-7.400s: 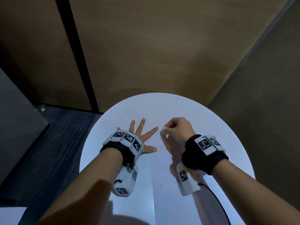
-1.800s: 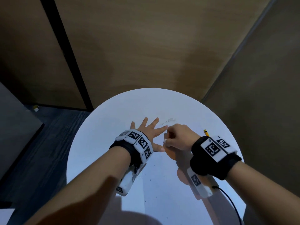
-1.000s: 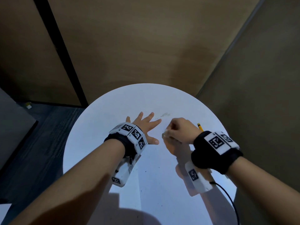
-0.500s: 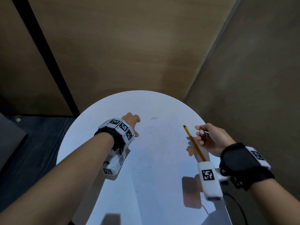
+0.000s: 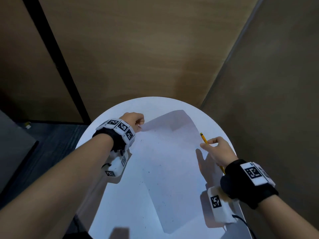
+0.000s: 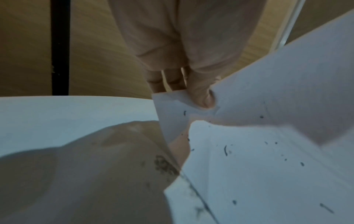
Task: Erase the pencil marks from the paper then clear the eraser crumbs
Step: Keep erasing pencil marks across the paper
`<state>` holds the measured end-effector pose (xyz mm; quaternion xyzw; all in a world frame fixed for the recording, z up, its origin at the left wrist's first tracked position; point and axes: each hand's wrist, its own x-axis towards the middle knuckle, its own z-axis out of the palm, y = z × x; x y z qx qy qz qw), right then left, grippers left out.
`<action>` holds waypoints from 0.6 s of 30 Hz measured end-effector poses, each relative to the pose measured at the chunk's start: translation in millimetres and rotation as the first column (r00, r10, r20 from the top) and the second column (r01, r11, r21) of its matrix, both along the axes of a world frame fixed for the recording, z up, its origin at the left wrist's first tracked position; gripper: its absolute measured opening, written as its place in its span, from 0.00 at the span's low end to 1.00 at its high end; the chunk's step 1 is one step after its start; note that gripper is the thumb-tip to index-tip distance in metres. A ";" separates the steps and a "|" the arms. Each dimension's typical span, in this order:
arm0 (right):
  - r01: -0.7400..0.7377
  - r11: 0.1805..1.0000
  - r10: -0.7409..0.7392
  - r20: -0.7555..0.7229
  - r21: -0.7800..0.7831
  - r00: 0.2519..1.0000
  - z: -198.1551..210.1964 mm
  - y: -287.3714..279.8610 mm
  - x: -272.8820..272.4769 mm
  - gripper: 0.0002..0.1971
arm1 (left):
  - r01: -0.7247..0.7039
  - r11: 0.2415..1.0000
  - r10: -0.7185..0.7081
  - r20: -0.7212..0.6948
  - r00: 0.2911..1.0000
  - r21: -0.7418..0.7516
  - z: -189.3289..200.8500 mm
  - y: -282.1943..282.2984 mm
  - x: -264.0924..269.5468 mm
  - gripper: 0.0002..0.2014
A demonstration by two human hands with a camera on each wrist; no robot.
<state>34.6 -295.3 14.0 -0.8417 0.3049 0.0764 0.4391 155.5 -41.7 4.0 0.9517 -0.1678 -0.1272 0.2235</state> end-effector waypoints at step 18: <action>-0.398 0.788 0.360 -0.174 -0.469 0.917 91.2 13.6 23.1 0.13 | -0.205 0.956 0.186 -0.107 0.977 -0.212 17.9 59.4 -10.9 0.07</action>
